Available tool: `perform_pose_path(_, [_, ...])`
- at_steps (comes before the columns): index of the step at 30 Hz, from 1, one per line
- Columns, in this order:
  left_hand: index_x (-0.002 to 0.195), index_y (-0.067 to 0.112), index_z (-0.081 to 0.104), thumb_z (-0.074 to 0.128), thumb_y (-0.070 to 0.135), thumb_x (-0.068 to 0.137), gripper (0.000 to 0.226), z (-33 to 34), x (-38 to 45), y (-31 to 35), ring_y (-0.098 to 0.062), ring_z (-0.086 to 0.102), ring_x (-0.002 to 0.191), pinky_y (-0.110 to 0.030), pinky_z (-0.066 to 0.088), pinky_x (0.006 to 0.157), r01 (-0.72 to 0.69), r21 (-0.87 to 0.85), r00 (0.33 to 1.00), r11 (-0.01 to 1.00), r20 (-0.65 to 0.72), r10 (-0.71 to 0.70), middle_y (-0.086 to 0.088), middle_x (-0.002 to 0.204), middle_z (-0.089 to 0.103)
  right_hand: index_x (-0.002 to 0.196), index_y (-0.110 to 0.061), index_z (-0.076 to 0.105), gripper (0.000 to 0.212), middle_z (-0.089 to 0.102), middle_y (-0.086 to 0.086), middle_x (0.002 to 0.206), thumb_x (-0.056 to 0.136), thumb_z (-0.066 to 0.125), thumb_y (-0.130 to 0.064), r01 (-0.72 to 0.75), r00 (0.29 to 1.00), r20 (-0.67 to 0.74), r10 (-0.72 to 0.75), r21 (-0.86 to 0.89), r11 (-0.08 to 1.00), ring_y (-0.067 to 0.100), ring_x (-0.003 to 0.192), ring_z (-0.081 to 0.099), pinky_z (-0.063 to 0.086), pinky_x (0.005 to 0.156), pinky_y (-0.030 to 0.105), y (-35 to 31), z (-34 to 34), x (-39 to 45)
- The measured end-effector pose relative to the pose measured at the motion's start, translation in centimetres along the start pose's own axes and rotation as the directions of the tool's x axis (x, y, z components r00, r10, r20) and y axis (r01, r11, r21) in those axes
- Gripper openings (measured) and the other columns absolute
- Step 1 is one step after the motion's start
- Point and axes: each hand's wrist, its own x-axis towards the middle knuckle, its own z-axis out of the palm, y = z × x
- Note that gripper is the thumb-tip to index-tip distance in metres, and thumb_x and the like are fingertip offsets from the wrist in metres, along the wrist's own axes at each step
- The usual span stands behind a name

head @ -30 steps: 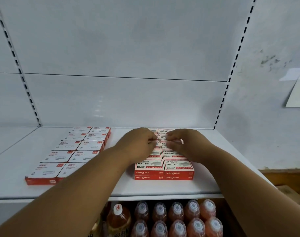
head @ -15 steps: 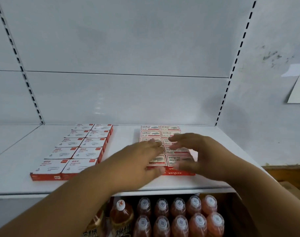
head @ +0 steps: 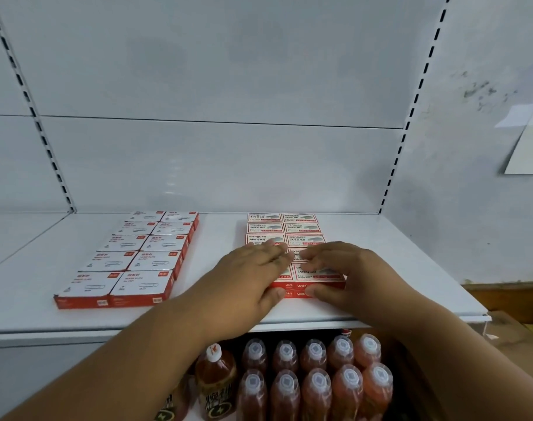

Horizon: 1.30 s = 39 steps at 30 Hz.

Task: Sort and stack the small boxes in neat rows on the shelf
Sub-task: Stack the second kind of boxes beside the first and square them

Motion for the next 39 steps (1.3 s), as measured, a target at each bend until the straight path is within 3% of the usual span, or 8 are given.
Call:
perform_pose_path(10, [0.153,0.045,0.004,0.041,0.055,0.097,0.068,-0.1,-0.5,0.2,0.000,-0.019,0.143,-0.019,-0.018,0.109,0.042,-0.077,0.996,0.996,-0.073,-0.048,0.018,0.162,-0.009,0.125,-0.032,0.062,0.049,0.052,-0.017,0.137,0.079,0.077,-0.041,-0.037,0.999,-0.003,0.037,-0.079,0.996,-0.003,0.122,0.045,0.039,0.104,0.020,-0.9,-0.5,-0.6])
perform_pose_path(13, [0.151,0.044,0.017,0.049,0.067,0.087,0.075,-0.5,-2.0,0.2,-0.010,0.019,0.143,-0.029,0.014,0.115,0.173,-0.093,0.955,0.980,-0.229,-0.190,0.016,0.157,0.022,0.117,-0.039,0.054,0.049,0.053,-0.022,0.118,0.074,0.073,-0.055,-0.114,0.989,-0.102,0.103,-0.107,0.988,-0.003,0.102,0.051,0.043,0.086,0.015,-0.7,-1.0,-1.7])
perform_pose_path(15, [0.142,0.040,0.030,0.049,0.070,0.085,0.067,-0.7,-2.9,-0.1,-0.007,0.044,0.116,-0.028,0.037,0.098,0.241,-0.064,0.920,0.968,-0.304,-0.249,0.016,0.130,0.049,0.102,-0.043,0.047,0.040,0.054,-0.023,0.096,0.073,0.072,-0.056,-0.174,0.982,-0.094,0.164,-0.115,0.978,0.000,0.083,0.054,0.043,0.067,0.012,-0.5,-1.3,-2.3])
perform_pose_path(17, [0.131,0.041,0.034,0.051,0.066,0.087,0.054,-0.6,-3.3,-0.5,-0.003,0.053,0.092,-0.020,0.045,0.077,0.261,-0.100,0.930,0.960,-0.241,-0.278,0.021,0.105,0.055,0.093,-0.041,0.045,0.036,0.057,-0.018,0.080,0.075,0.074,-0.051,-0.216,0.976,-0.039,0.213,-0.086,0.973,0.003,0.073,0.054,0.043,0.059,0.016,-0.4,-1.5,-2.6])
perform_pose_path(21, [0.111,0.042,0.031,0.053,0.049,0.095,0.028,-0.5,-3.1,-0.5,-0.003,0.058,0.085,-0.011,0.041,0.061,0.246,-0.191,0.957,0.950,-0.105,-0.269,0.019,0.113,0.060,0.085,-0.039,0.044,0.031,0.058,-0.014,0.072,0.081,0.074,-0.040,-0.209,0.977,0.031,0.211,-0.060,0.976,0.002,0.067,0.052,0.042,0.062,0.017,-0.7,-1.6,-2.4])
perform_pose_path(27, [0.110,0.041,0.032,0.053,0.041,0.097,0.025,-0.7,-2.9,-0.4,-0.002,0.059,0.093,-0.010,0.043,0.067,0.245,-0.201,0.965,0.949,-0.049,-0.259,0.018,0.119,0.061,0.087,-0.034,0.046,0.027,0.058,-0.015,0.071,0.083,0.073,-0.037,-0.223,0.972,0.060,0.227,-0.068,0.972,-0.001,0.070,0.052,0.041,0.063,0.013,-0.8,-1.9,-2.0])
perform_pose_path(35, [0.110,0.041,0.035,0.054,0.047,0.095,0.025,-0.9,-2.9,-0.4,-0.001,0.058,0.083,-0.013,0.042,0.064,0.254,-0.264,0.961,0.931,-0.043,-0.274,0.022,0.102,0.059,0.090,-0.036,0.047,0.027,0.059,-0.013,0.071,0.082,0.072,-0.044,-0.244,0.966,0.072,0.247,-0.054,0.968,-0.001,0.064,0.052,0.041,0.058,0.012,-1.1,-2.0,-2.1])
perform_pose_path(39, [0.114,0.036,0.039,0.044,0.049,0.098,0.021,-1.3,-1.9,-0.4,-0.003,0.059,0.083,-0.022,0.049,0.066,0.367,-0.320,0.892,0.874,-0.147,-0.428,0.019,0.097,0.055,0.091,-0.032,0.051,0.018,0.062,-0.007,0.074,0.091,0.049,-0.050,-0.328,0.942,-0.046,0.332,0.089,0.941,0.007,0.066,0.056,0.047,0.062,0.022,-1.4,-2.3,-1.1])
